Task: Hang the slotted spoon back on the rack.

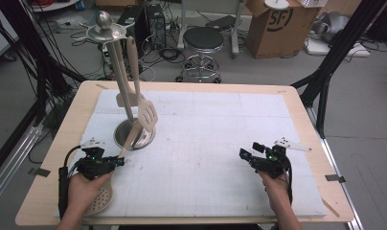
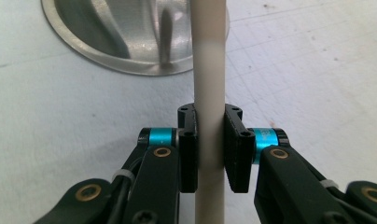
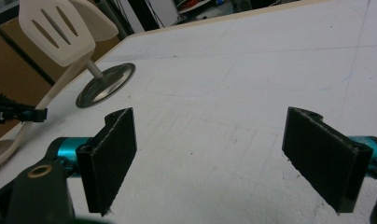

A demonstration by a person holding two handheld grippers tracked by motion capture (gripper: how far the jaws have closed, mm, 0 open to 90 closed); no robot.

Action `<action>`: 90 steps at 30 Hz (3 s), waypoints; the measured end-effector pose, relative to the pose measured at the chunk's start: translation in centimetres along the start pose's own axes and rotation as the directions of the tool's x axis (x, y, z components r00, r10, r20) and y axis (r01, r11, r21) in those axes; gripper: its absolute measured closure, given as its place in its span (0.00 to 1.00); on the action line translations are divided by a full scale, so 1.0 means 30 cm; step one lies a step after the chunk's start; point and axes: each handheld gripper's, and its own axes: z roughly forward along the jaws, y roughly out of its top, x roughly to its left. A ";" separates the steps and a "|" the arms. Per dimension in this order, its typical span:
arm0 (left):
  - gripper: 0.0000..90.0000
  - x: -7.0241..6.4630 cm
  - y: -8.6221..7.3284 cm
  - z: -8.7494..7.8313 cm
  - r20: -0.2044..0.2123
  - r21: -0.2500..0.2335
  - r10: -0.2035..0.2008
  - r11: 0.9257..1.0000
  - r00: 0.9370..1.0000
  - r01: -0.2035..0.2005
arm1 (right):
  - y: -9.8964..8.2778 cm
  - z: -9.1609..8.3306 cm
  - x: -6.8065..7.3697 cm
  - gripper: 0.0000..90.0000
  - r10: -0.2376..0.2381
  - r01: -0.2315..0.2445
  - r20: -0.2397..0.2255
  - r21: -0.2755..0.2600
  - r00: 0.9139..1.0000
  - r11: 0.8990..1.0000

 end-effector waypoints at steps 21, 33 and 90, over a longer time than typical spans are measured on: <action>0.87 -0.041 -0.003 -0.264 0.104 -0.471 0.020 0.882 0.994 0.031 | 0.001 -0.004 -0.001 0.19 0.002 -0.002 -0.001 -0.004 1.000 1.000; 0.86 -0.104 0.117 -0.325 0.134 -0.633 0.074 0.774 0.988 0.028 | 0.001 -0.006 -0.004 0.19 0.002 -0.002 -0.001 -0.008 1.000 1.000; 0.35 0.028 0.197 -0.308 0.149 -0.660 0.107 0.751 0.983 0.018 | -0.007 0.000 -0.006 0.19 0.009 -0.009 0.008 0.010 1.000 1.000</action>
